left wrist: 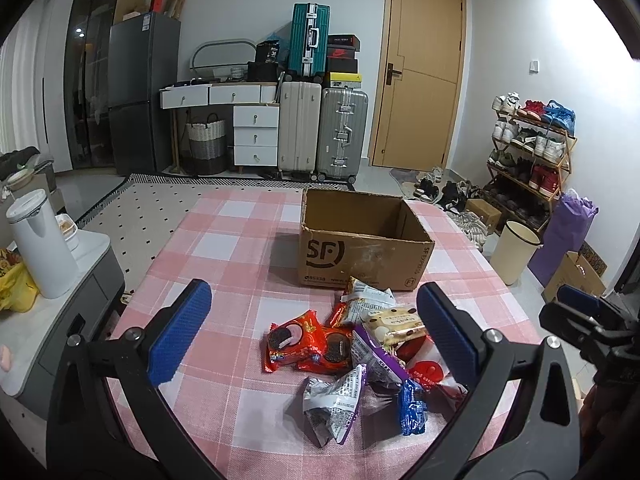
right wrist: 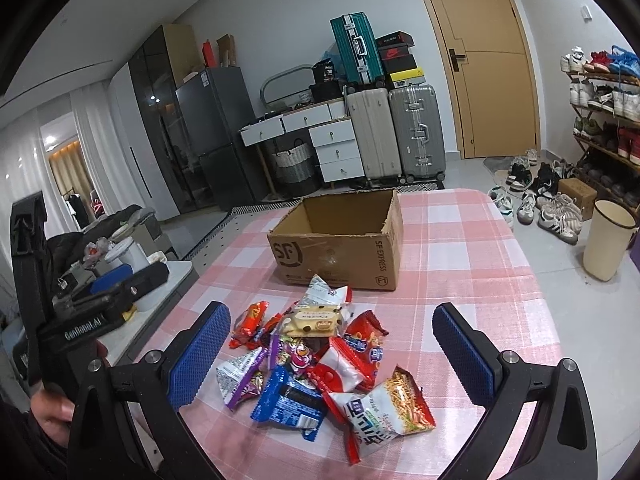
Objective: Organize snacks
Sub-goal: 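Reach the right gripper to the white noodle snack bag and close on it, then grasp the silver-and-white bag with the left gripper while the right gripper holds the noodle bag, then carry both bags over the cardboard box and lower them inside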
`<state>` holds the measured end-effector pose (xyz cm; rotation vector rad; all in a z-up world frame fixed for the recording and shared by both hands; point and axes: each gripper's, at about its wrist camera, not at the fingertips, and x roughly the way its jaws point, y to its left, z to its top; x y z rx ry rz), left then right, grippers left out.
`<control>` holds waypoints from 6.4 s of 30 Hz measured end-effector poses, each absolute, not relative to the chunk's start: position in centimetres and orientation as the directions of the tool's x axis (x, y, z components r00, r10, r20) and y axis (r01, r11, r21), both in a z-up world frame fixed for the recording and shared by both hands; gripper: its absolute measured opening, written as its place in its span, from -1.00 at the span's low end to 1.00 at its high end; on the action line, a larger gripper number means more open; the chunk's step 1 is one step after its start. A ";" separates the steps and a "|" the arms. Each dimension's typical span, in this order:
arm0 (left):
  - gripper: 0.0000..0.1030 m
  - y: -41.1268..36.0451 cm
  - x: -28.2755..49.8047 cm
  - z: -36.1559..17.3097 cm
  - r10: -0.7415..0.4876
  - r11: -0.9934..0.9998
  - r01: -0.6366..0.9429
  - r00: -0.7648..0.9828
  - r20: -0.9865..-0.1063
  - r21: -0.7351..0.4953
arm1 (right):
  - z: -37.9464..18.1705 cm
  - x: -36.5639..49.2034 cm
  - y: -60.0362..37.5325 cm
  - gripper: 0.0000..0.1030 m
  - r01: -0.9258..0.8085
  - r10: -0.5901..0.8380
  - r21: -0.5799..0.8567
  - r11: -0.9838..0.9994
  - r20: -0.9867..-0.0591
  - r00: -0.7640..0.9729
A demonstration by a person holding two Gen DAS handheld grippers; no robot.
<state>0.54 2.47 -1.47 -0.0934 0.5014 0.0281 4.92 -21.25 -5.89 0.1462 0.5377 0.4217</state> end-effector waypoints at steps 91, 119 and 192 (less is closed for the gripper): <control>0.99 6.2 5.0 -9.9 -0.129 0.981 -0.003 0.732 -0.669 -0.192 | -17.8 8.1 -24.3 0.22 -0.272 0.394 0.284 0.919 -0.655 0.645; 0.78 2.9 8.8 -18.1 -0.268 0.961 0.083 0.537 -0.800 -0.265 | -18.4 8.2 -24.4 0.22 -0.253 0.383 0.288 0.923 -0.662 0.644; -0.24 3.6 6.4 1.0 -0.354 0.934 0.267 0.789 -0.502 -0.239 | -3.1 9.4 -20.5 0.23 -0.472 0.549 0.281 0.836 -0.426 0.719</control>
